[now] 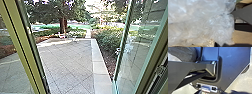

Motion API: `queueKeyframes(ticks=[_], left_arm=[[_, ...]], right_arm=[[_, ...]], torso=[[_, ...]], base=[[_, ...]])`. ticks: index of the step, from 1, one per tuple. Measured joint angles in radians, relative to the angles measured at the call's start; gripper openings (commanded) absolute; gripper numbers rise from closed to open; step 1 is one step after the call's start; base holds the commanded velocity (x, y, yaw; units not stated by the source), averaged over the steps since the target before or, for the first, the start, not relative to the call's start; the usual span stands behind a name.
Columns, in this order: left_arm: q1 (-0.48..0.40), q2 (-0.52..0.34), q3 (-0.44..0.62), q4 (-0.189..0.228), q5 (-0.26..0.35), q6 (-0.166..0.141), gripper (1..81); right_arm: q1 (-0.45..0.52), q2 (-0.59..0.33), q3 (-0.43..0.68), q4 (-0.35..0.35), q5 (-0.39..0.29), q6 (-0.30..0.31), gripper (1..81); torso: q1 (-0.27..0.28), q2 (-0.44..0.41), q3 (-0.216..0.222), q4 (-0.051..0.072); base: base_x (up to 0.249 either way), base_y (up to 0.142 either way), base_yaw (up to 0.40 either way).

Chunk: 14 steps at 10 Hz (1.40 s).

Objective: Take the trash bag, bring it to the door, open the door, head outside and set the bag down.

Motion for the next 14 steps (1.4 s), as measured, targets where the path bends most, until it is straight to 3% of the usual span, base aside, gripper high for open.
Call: queueKeyframes(ticks=[14], left_arm=[[0.009, 0.002, -0.001, 0.004, 0.001, -0.004, 1.0]], right_arm=[[-0.017, 0.006, -0.011, -0.004, 0.005, 0.001, 81.1]], torso=[[-0.002, -0.001, 0.001, 0.0]], base=[[0.016, -0.01, 0.0]])
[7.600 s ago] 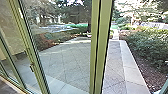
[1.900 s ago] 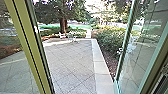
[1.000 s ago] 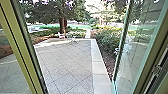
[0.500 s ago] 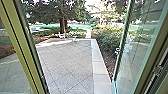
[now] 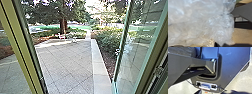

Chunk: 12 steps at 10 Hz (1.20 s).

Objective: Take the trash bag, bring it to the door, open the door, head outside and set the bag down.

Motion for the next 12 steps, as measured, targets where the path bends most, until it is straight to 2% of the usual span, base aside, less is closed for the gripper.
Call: queueKeyframes(ticks=[12], left_arm=[[-0.009, -0.007, -0.005, 0.0, 0.0, 0.0, 1.0]], right_arm=[[0.007, 0.005, -0.007, -0.009, 0.0, -0.001, 81.1]], torso=[[0.0, 0.0, 0.0, 0.0]], base=[[0.088, 0.0, 0.0]])
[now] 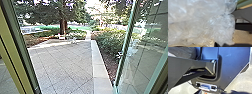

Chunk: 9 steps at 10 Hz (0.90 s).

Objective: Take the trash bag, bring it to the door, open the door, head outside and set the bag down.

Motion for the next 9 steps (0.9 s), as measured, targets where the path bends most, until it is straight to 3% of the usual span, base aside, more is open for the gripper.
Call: queueKeyframes(ticks=[9], left_arm=[[0.004, 0.01, 0.004, 0.0, -0.001, 0.0, 1.0]], right_arm=[[-0.009, 0.001, -0.001, 0.002, 0.0, 0.008, 81.1]], torso=[[-0.003, -0.002, 0.001, 0.0]], base=[[0.089, 0.0, 0.0]])
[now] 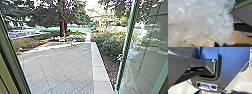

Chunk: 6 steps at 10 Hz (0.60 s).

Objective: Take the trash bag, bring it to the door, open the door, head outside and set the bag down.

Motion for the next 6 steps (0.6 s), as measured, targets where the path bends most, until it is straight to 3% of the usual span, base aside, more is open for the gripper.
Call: queueKeyframes(ticks=[6], left_arm=[[0.005, -0.007, -0.004, 0.0, 0.003, 0.0, 1.0]], right_arm=[[0.0, 0.001, -0.001, -0.002, -0.003, -0.011, 81.1]], torso=[[0.001, 0.0, 0.0, 0.0]], base=[[0.092, 0.0, 0.0]])
